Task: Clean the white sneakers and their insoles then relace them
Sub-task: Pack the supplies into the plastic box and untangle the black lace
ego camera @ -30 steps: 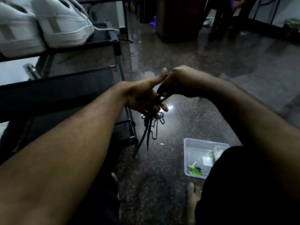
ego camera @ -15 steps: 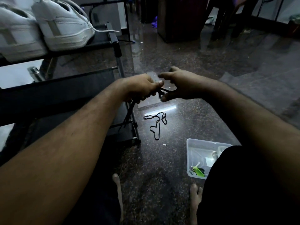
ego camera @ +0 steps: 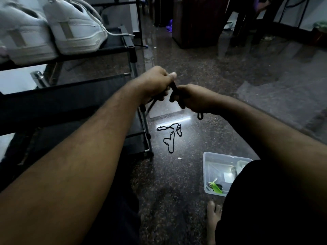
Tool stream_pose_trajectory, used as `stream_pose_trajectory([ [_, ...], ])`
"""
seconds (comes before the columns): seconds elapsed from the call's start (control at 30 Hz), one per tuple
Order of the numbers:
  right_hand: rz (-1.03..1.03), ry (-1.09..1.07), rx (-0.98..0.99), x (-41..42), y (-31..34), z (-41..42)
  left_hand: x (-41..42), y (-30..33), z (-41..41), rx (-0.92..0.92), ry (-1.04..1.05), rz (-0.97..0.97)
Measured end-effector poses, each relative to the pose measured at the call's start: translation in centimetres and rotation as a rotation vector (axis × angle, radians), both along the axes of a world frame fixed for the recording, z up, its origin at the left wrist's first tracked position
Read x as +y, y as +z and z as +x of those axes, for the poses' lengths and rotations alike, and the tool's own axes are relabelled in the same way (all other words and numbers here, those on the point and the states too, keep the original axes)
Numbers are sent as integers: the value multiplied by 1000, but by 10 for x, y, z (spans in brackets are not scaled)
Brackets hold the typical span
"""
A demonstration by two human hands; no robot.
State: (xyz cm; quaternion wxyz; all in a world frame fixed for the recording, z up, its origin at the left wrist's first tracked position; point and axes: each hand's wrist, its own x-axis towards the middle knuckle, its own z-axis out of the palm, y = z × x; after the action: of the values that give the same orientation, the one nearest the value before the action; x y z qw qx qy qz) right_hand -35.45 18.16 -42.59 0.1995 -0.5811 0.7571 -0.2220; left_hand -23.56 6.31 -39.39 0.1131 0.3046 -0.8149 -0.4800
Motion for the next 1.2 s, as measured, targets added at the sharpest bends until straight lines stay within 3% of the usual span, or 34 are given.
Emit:
stream_pose_trajectory([
  [0.2, -186, 69, -546, 1, 4, 16, 13, 6, -18, 359, 264, 386],
  [0.3, -260, 124, -605, -3, 4, 17, 16, 9, -22, 437, 299, 574],
  [0.43, -302, 24, -578, -7, 3, 15, 16, 12, -25, 515, 345, 687],
  [0.63, -315, -122, -519, -3, 9, 5, 17, 12, -31, 589, 360, 696],
  [0.87, -220, -189, -666, 15, 10, -6, 31, 3, -35, 399, 242, 488],
  [0.97, -112, -217, -654, 22, 8, -15, 38, -6, -41, 321, 212, 484],
  [1.1, 92, -232, -524, 39, 2, -37, 47, -16, -60, 417, 221, 487],
  [1.2, 155, -295, -540, 65, -16, -60, 54, -34, -77, 289, 211, 386],
])
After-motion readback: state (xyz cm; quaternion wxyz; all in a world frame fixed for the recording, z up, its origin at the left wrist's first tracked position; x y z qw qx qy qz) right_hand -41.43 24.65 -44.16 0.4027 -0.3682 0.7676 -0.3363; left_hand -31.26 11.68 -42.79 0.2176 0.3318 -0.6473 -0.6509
